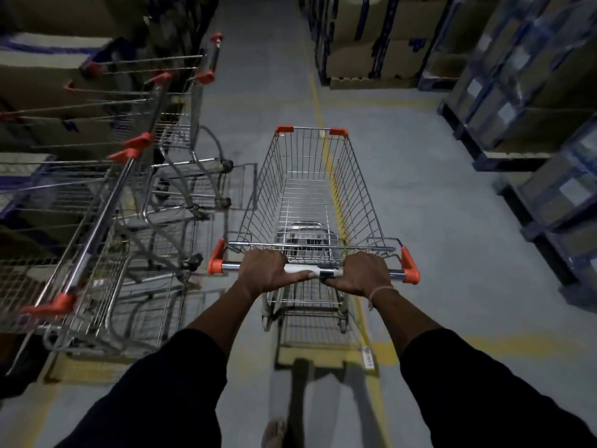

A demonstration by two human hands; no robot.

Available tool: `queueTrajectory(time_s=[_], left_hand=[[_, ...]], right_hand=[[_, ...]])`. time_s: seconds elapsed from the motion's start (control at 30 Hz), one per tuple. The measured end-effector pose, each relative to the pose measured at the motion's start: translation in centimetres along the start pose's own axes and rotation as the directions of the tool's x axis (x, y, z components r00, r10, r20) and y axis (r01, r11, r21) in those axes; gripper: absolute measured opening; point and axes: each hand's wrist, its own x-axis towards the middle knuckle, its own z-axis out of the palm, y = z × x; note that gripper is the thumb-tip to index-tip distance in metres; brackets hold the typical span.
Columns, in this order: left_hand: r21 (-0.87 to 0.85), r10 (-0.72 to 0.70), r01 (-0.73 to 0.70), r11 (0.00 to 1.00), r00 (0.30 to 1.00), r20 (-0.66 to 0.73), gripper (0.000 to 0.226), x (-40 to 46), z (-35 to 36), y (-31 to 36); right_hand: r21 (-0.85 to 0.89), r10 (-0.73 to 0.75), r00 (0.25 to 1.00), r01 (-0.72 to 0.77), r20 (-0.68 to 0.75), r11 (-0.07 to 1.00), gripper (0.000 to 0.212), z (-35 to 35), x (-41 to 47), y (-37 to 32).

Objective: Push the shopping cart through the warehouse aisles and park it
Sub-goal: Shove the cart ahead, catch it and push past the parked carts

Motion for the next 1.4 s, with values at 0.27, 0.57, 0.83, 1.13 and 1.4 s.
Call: queueTrajectory(time_s=[0.27,0.57,0.83,1.13,1.4], left_hand=[[-0.010,0.001,-0.001,1.000,1.000,-0.007,0.093,16.1,-1.1,-5.4],[-0.030,-0.077,0.077,0.997,0.997,0.019,0.098,34.8,-2.2,-10.8],[-0.035,-0.153,0.154,0.987,0.988,0.038,0.102,47.8,-2.7,-13.8],[-0.039,-0.160,0.159,0.987,0.987,-0.019,0.106,63.9,-2.9,-19.2],[-0.067,-0.195,0.195,0.978,0.981,0.005,0.100,79.3,-2.9,-27.1]], right_hand=[[-0.010,-0.023,1.000,0.024,0.014,1.000,0.084,-3.0,16.7,2.2],[-0.027,-0.085,0.996,0.086,0.036,0.996,0.086,-7.6,36.1,5.7],[-0.037,-0.136,0.990,0.137,0.044,0.990,0.079,-10.4,50.7,8.4],[-0.070,-0.160,0.986,0.162,0.039,0.984,0.083,-14.0,68.5,10.6],[-0.037,-0.139,0.989,0.141,0.042,0.989,0.082,-18.4,84.8,9.9]])
